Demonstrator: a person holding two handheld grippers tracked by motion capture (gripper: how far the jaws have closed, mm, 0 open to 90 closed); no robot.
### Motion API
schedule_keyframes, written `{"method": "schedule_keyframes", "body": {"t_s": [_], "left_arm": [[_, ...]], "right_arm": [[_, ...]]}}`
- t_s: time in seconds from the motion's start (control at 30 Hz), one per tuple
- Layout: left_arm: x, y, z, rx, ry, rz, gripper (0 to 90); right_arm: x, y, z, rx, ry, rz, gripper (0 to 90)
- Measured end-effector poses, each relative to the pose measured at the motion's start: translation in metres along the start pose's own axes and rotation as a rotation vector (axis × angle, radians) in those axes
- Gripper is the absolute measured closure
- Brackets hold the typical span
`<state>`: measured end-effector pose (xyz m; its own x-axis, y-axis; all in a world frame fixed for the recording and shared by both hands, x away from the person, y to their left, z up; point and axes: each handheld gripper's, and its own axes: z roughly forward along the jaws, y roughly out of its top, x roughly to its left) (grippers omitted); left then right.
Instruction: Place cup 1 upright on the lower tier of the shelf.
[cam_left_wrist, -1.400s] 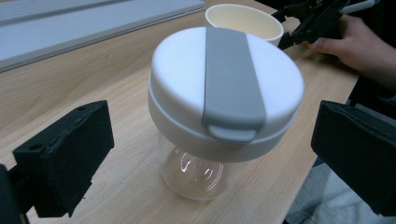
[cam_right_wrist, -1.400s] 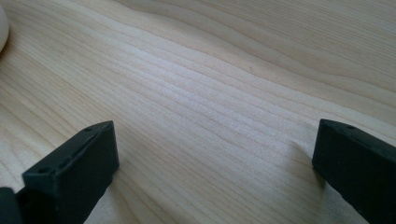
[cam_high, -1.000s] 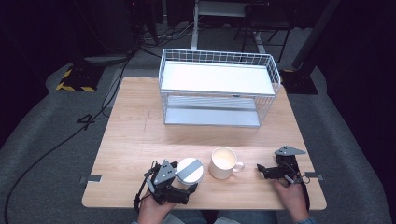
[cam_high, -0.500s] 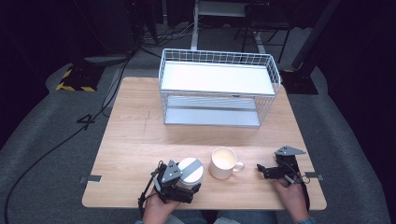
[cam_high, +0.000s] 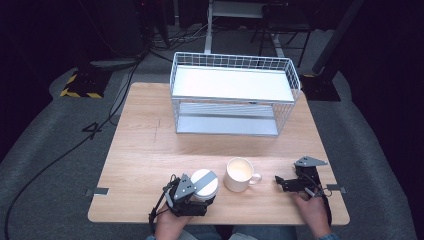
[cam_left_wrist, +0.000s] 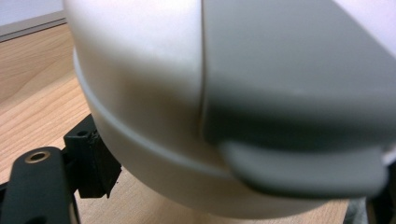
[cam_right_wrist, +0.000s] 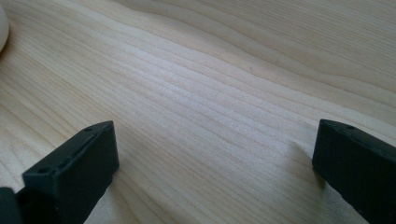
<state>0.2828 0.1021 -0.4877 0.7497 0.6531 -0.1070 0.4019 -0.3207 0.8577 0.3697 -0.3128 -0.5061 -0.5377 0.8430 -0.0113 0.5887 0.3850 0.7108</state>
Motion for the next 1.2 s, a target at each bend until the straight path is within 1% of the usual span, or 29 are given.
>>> {"method": "schedule_keyframes", "body": {"t_s": [0.1,0.17,0.3,0.47,0.6,0.67,0.8,0.87,1.0,1.03,1.07,1.1,1.2], "left_arm": [[-0.001,0.0,0.0,-0.003,0.007,0.002,17.5],[-0.001,0.0,-0.001,-0.008,0.019,0.015,17.9],[-0.001,-0.001,-0.001,-0.016,0.021,0.016,18.3],[-0.001,-0.001,-0.003,-0.022,0.022,-0.002,18.9],[0.0,0.0,-0.004,-0.02,0.029,0.004,19.0],[0.0,-0.001,-0.006,-0.013,0.033,-0.002,18.9],[-0.001,-0.002,-0.01,-0.024,0.03,-0.031,18.9],[-0.001,-0.001,-0.011,-0.026,0.031,-0.032,18.9],[-0.001,0.0,-0.017,-0.029,0.046,-0.031,19.0],[-0.002,0.0,-0.018,-0.027,0.044,-0.04,18.9],[-0.002,0.0,-0.018,-0.027,0.044,-0.04,19.0],[-0.002,0.002,-0.021,-0.024,0.045,-0.047,19.0],[-0.002,0.004,-0.026,-0.019,0.047,-0.035,19.0]], "right_arm": [[0.0,0.0,0.0,0.0,0.0,0.0,0.5],[0.0,0.0,0.0,0.0,0.0,0.0,0.5],[0.0,0.0,0.0,0.0,0.0,0.0,0.5],[0.0,0.0,0.0,0.0,-0.002,0.001,0.5],[0.001,0.0,0.0,0.001,-0.003,0.004,0.6],[0.001,0.0,0.0,0.0,-0.003,0.004,0.6],[0.001,0.0,0.0,0.0,-0.004,0.005,0.7],[0.001,0.0,0.0,0.0,-0.002,0.004,1.1],[0.002,0.0,0.0,-0.001,-0.005,0.006,1.2],[0.002,0.0,0.0,-0.001,-0.006,0.007,1.2],[0.002,0.0,0.0,-0.001,-0.006,0.007,1.2],[0.002,0.0,0.0,-0.001,-0.007,0.009,1.2],[0.002,0.0,0.0,-0.001,-0.008,0.009,1.2]]}}
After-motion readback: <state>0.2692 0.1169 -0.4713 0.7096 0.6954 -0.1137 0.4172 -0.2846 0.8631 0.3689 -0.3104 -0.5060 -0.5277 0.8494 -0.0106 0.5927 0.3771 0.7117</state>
